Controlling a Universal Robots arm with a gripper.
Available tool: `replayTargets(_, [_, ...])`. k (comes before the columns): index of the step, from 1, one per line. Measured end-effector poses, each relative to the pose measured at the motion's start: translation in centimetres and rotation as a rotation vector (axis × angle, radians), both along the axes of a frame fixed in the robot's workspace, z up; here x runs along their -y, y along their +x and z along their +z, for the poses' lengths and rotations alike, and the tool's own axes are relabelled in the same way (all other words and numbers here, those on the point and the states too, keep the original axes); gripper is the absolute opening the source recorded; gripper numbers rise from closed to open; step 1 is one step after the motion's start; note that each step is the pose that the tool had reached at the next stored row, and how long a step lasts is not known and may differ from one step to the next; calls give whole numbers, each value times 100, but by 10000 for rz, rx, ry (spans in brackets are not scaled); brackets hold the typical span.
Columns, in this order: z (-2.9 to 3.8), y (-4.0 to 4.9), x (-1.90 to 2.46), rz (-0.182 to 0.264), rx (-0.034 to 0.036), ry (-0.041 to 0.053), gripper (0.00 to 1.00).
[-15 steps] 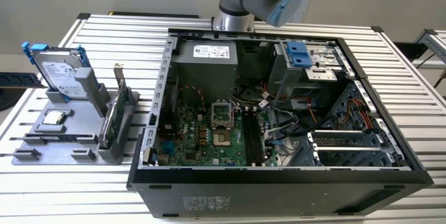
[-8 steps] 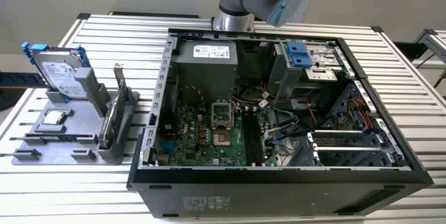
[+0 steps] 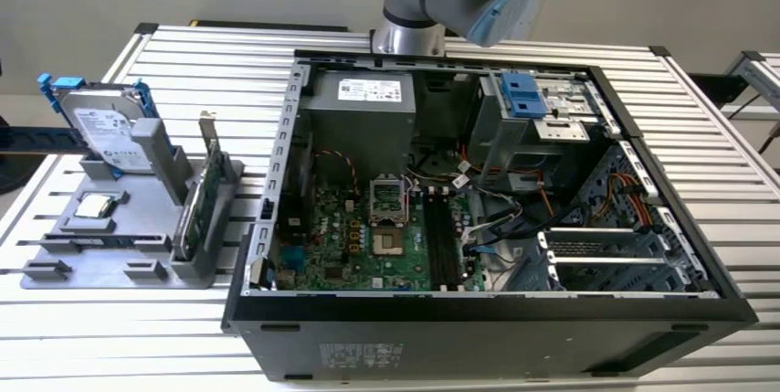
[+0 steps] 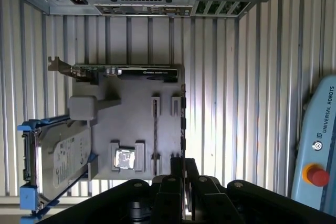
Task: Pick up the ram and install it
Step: 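Pick up the ram and move it above insertion slot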
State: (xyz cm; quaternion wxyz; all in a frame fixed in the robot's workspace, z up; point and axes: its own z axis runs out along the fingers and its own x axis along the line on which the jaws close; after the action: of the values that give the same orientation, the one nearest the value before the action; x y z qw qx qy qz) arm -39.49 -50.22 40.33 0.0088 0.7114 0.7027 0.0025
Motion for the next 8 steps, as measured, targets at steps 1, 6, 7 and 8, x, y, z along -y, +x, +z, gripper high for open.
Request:
replayTargets(1, [0,7,0,0,-1,0,0])
replayTargets(6, [0,54,0,0,-4,0,0])
replayTargets(7, [1,65,0,0,-4,-1,0])
replayTargets(8, [1,75,0,1,-5,-1,0])
